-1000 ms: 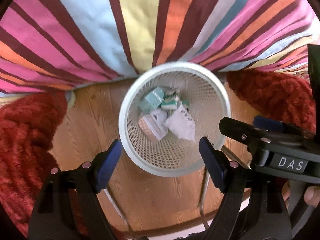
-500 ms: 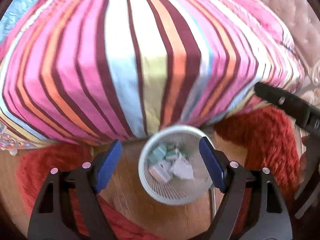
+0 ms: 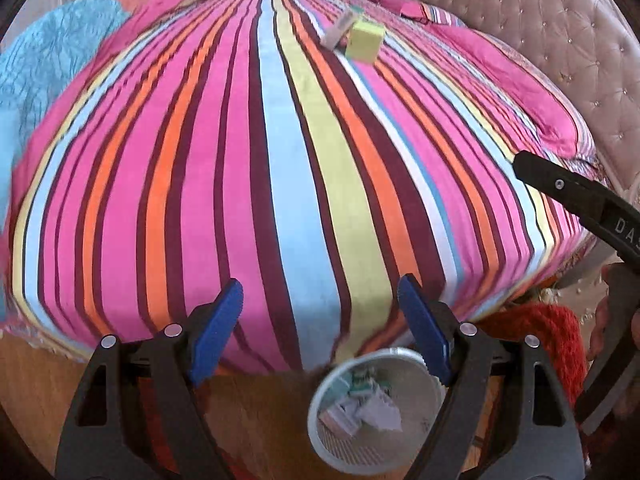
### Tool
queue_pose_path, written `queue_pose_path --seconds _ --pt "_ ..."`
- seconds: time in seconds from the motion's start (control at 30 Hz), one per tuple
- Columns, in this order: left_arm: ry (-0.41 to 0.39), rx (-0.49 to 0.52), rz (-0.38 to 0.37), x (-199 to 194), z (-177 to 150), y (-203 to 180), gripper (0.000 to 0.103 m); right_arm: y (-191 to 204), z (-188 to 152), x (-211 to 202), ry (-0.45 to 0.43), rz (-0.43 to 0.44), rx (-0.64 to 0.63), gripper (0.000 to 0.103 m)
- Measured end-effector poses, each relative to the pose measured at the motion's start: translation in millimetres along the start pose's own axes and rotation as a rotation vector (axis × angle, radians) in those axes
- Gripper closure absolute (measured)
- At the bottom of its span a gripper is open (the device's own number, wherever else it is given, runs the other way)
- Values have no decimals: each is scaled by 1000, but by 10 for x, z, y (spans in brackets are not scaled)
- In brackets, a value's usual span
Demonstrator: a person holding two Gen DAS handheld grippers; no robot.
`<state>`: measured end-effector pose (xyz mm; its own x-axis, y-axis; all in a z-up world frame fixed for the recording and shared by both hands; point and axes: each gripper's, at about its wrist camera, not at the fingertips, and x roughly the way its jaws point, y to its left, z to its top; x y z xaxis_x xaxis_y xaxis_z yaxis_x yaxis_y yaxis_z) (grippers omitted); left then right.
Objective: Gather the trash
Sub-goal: 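Move both tools back from the wastebasket toward the last two boxes on the bed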
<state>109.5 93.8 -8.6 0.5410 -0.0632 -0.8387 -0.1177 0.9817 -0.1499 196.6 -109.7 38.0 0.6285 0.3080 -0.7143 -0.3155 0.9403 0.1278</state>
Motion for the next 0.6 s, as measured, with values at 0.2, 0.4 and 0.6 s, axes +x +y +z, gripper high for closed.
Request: queue_pose_path --seconds 0.2,0.4,0.6 --pt "-38 -20 2 115 400 97 25 82 267 150 -18 0 6 13" --pt "-50 10 14 276 703 108 25 94 438 365 -19 -7 22 13" --pt "-61 15 8 425 977 146 25 100 587 562 -23 -13 8 13"
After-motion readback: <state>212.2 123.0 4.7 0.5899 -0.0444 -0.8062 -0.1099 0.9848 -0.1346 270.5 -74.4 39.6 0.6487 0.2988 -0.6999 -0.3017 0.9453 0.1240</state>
